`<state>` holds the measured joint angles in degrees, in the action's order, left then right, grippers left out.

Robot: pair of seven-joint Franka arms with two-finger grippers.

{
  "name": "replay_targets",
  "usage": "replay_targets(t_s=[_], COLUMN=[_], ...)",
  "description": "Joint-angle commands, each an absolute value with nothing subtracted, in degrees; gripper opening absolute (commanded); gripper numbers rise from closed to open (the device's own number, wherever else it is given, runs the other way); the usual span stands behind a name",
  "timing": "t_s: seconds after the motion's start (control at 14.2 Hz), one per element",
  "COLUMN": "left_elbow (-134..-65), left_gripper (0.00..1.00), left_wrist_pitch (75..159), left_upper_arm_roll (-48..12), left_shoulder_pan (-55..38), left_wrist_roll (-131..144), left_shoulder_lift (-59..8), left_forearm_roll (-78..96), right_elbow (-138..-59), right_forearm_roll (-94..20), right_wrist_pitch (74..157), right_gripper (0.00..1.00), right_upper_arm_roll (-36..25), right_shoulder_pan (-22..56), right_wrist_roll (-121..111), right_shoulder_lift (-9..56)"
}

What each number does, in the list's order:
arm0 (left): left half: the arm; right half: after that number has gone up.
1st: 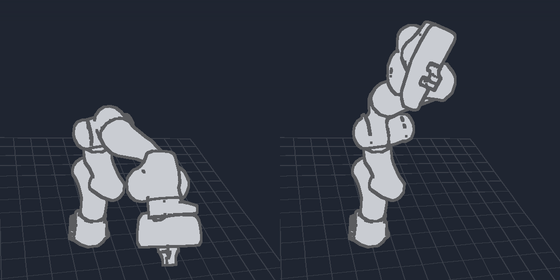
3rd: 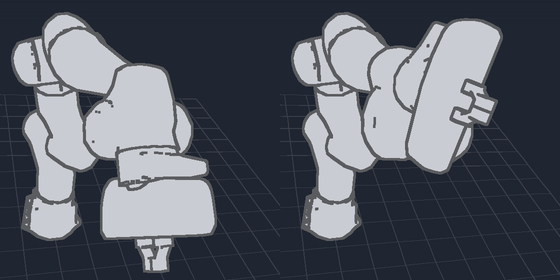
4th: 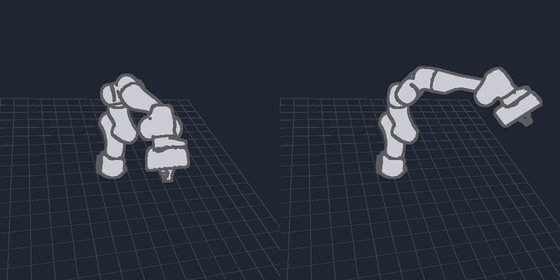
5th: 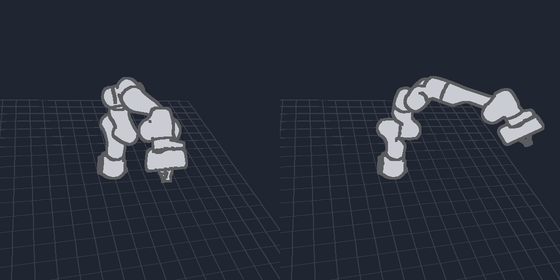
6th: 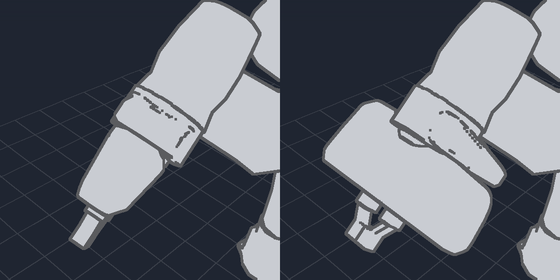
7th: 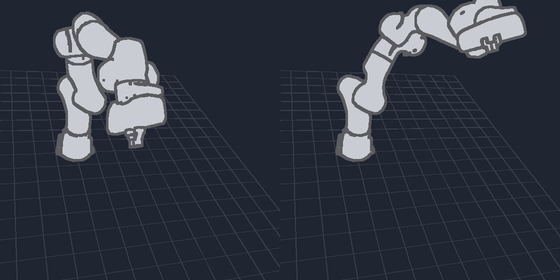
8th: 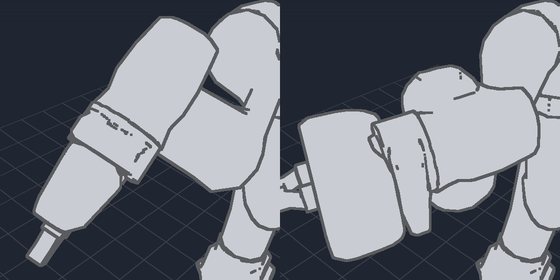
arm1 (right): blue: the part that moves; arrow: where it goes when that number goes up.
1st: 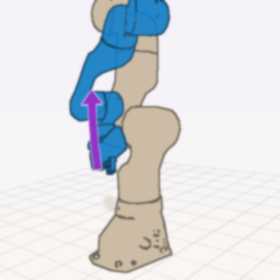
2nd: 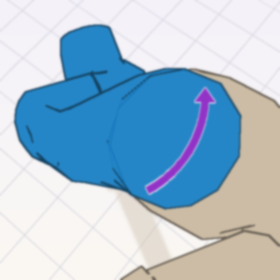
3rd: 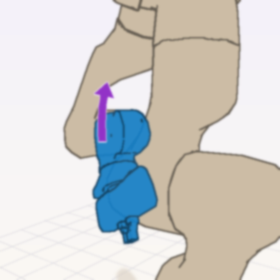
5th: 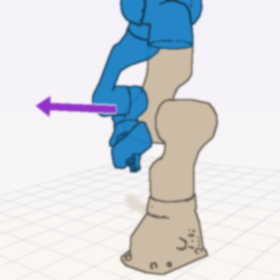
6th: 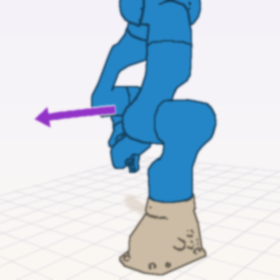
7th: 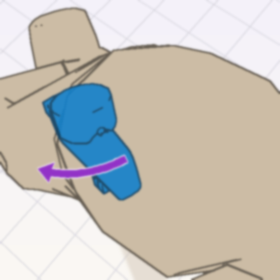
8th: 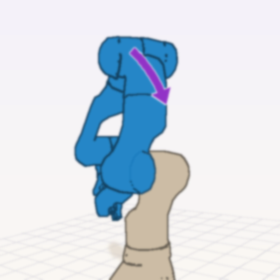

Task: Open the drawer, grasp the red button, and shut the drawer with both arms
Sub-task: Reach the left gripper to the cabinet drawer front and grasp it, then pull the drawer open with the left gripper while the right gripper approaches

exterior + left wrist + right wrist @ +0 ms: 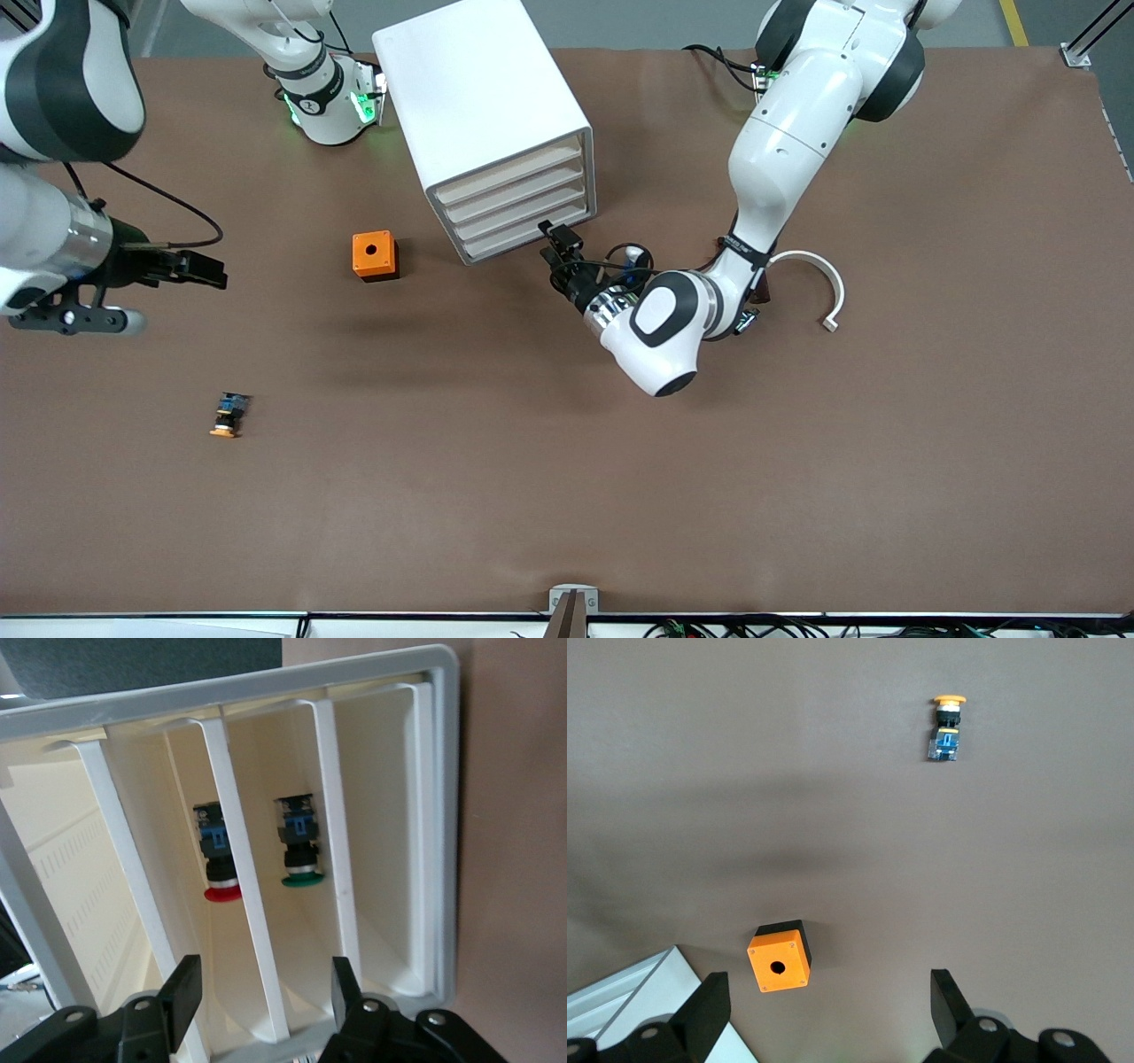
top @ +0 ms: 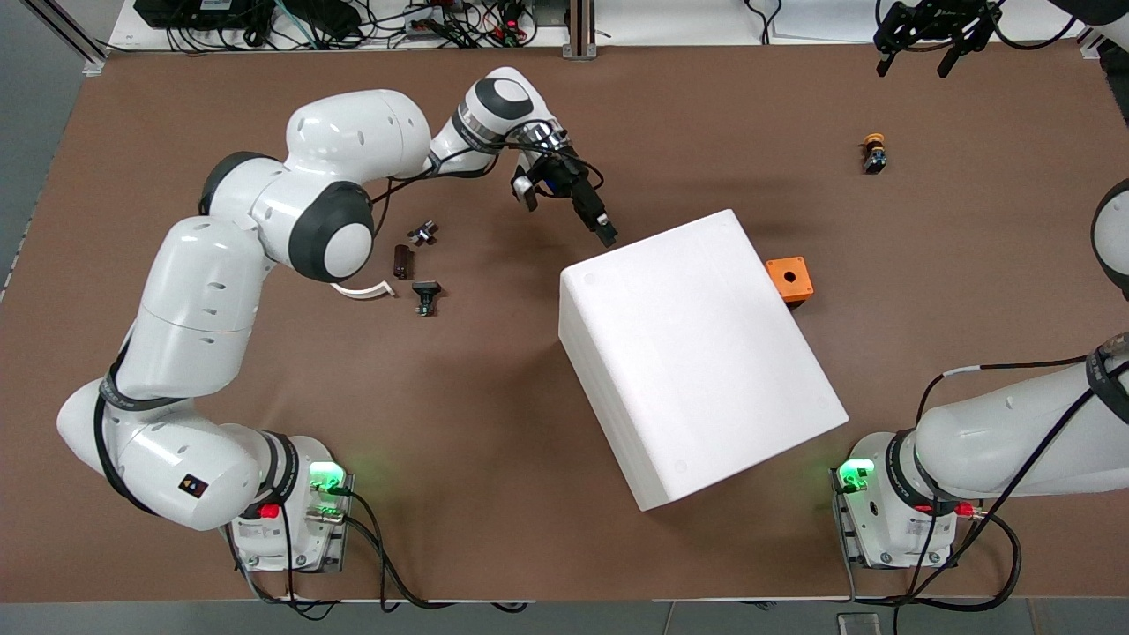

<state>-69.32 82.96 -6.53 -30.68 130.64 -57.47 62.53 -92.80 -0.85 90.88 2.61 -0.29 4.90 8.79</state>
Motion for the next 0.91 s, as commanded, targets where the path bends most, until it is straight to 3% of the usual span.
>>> replay_targets(t_s=[0.0,0.84], left_elbow=[-69.26,-70.22], left_gripper=[0.58,0.51], left_wrist_pitch=[80.52,78.49], left_upper_arm_roll=[-8.08,-8.61], left_shoulder_pan=[-30.85,-34.71], left_wrist_roll=[131.92,136.05], left_shoulder_lift=[-57.74,-59.67], left_forearm_roll=[63.55,63.54], right_elbow=[-91.14,-90.70], right_forearm_roll=[0.78,0.62], right_wrist_pitch=[90.18,89.65], right_gripper=[1.00,1.00], right_upper_arm_roll=[2.90,3.08], right_shoulder_pan=[-0.97,-0.53], right_wrist_roll=[3.78,16.78], right_shoulder_lift=[10.37,11.43])
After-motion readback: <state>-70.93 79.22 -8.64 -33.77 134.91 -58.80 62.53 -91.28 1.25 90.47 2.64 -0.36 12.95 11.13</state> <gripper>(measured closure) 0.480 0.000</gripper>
